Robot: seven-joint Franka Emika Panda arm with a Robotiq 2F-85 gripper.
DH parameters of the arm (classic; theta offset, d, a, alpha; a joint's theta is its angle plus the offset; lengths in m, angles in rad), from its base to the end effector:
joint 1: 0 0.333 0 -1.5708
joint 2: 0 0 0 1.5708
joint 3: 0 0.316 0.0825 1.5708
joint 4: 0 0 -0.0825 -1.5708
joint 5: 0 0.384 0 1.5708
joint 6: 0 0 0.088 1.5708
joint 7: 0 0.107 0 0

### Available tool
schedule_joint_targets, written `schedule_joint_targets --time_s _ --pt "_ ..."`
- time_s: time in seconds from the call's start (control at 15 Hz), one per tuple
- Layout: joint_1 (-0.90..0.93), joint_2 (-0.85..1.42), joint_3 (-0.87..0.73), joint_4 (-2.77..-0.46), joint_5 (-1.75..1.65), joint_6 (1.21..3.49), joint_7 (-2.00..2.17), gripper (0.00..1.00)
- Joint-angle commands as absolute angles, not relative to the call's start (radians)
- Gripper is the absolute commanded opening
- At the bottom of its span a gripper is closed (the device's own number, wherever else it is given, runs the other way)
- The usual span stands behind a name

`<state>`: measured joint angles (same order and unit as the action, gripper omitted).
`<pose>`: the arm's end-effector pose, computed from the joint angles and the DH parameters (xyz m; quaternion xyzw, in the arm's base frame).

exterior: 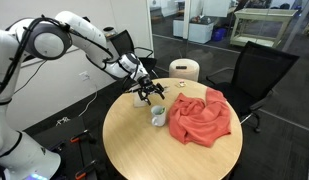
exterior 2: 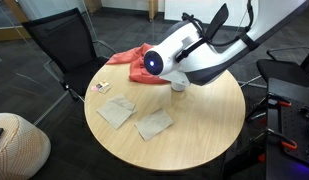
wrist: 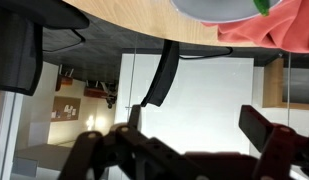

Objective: Put the pen in the mug

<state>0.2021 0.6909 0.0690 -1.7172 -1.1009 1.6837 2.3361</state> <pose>0.6177 0.0789 0.1879 0.6202 -0.5721 0.3504 0.4067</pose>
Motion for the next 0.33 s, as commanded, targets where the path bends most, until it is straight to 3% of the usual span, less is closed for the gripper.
schedule_joint_targets --time_s 0.0,0.27 --pt "0.209 0.693 0.063 -1.712 -1.096 1.684 2.332 1.00" --pt "0.209 0.693 0.063 -1.710 -1.096 1.684 2.321 1.00"
